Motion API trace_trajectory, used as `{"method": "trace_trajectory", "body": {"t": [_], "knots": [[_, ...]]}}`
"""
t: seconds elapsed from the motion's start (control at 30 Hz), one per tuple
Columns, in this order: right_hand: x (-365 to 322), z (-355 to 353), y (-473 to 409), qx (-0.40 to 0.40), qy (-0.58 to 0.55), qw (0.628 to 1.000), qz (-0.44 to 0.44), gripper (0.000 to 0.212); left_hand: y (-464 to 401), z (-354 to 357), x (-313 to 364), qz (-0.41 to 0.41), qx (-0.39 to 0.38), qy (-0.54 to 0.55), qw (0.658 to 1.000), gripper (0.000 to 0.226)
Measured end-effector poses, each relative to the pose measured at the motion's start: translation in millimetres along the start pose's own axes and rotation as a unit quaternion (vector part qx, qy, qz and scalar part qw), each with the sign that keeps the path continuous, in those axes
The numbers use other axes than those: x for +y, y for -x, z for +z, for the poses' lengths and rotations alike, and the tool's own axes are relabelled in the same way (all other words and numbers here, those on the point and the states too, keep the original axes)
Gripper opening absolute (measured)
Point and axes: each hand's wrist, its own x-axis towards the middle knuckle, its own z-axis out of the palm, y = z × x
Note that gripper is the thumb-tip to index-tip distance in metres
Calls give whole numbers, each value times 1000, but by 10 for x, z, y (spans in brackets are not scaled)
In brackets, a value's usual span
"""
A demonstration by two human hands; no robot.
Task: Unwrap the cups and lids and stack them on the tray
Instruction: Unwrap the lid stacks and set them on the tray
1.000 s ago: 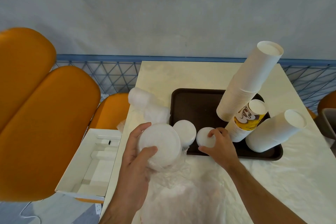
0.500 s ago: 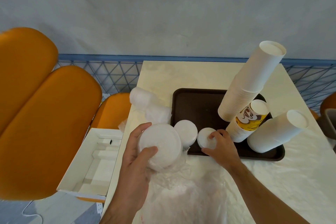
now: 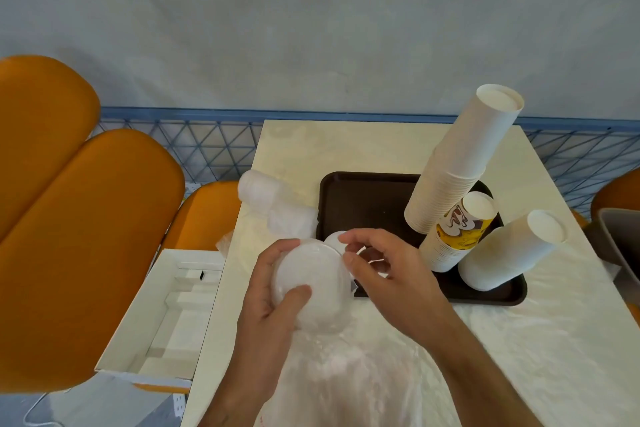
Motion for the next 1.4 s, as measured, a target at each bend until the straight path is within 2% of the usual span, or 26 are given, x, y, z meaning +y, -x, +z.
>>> {"method": "trace_trajectory", "body": {"t": [0.2, 0.3, 0.43, 0.63, 0.77, 0.93, 1.03, 1.1, 1.17, 1.27, 1.33, 1.4], "knots": [[-147, -25, 136, -13, 20, 1000, 1, 20, 19, 46, -4, 63, -5, -85, 994, 50], [-171, -37, 171, -8, 3, 1000, 15, 16, 40, 63, 30, 67, -3, -97, 993, 40], [-189, -55, 195, -25, -18, 999, 35, 12, 54, 51, 3, 71, -1, -100, 992, 42], [-169, -100, 194, -53, -44, 995, 69, 7, 75, -28, 24, 86, -39, -101, 990, 45], [-164, -128, 210, -65, -74, 992, 73, 5, 86, -70, 81, 87, -74, -88, 990, 44], [-159, -186, 237, -67, -185, 977, 76, 7, 89, -81, 134, 60, -58, -32, 996, 41], [-134, -207, 242, -62, -269, 956, 101, 9, 96, -84, 150, 22, -49, 19, 998, 34], [-146, -206, 242, -49, -282, 952, 109, 10, 103, -74, 172, 2, -57, 44, 997, 29], [-157, -185, 243, -20, -235, 968, 88, 13, 106, -61, 184, -4, -61, 47, 997, 27], [-162, -163, 276, 10, -97, 995, -9, 39, 105, -56, 182, -6, -57, 45, 997, 28], [-154, -151, 313, -14, 19, 997, -80, 48, 109, -44, 184, -8, -58, 37, 998, 31], [-137, -103, 333, -49, 98, 988, -113, 56, 113, -28, 175, -2, -58, 13, 998, 35]]}}
